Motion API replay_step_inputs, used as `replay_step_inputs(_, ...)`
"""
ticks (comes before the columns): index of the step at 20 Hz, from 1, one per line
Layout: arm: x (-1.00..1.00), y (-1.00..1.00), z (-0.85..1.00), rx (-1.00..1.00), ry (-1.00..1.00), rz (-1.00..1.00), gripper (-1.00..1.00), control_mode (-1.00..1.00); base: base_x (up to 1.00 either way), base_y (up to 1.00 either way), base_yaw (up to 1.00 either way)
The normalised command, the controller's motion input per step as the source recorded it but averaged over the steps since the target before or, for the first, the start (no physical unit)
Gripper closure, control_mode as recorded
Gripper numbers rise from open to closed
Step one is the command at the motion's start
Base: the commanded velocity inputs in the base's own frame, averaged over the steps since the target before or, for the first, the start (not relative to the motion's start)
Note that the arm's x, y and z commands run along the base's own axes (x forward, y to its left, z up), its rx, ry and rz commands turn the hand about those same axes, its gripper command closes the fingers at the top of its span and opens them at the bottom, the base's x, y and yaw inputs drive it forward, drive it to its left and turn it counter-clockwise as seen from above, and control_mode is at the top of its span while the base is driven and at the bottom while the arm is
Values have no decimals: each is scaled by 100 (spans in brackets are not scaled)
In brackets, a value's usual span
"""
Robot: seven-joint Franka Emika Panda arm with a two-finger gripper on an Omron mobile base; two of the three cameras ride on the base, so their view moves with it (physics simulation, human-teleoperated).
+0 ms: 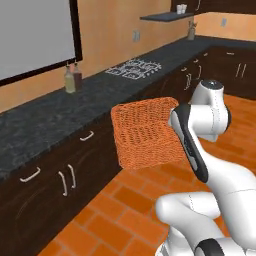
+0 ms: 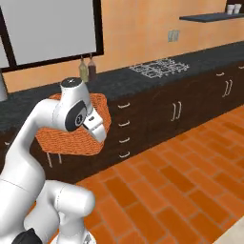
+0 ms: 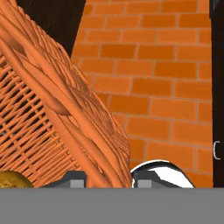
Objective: Open the cabinet, pick up the bread from the cabinet and place it in the basket. Then move the basket to the dining counter.
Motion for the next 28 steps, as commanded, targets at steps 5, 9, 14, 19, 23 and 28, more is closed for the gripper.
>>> replay_step_inputs(5,0,0,0,0,0,0,100,100,11,-59,-78)
replay_step_inputs(9,0,0,0,0,0,0,100,100,4,-54,-80)
replay_step_inputs(14,0,0,0,0,0,0,100,100,0,-28,-88)
replay_step_inputs(19,0,0,0,0,0,0,100,100,-10,-3,-90)
replay_step_inputs(23,0,0,0,0,0,0,100,100,-22,-9,-85)
replay_step_inputs(28,0,0,0,0,0,0,100,100,-42,20,-76)
